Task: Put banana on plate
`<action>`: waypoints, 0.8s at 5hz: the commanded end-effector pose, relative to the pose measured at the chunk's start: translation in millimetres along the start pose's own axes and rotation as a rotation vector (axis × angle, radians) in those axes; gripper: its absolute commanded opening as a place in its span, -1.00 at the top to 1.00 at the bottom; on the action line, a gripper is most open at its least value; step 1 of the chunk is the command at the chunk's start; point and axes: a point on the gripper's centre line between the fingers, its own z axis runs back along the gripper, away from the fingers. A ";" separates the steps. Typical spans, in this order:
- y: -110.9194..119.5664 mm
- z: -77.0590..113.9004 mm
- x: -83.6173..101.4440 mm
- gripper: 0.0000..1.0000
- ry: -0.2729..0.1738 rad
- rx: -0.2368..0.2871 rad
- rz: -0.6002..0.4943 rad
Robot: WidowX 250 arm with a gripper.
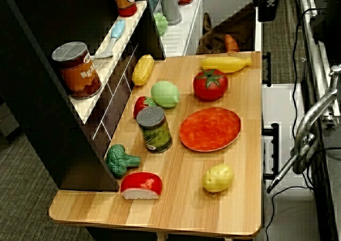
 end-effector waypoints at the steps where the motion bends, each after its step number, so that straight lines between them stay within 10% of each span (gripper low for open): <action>1: -9.8 -31.1 47.0 -1.00 -0.146 0.119 -0.105; 4: -5.1 -55.8 61.1 -1.00 -0.068 0.141 -0.115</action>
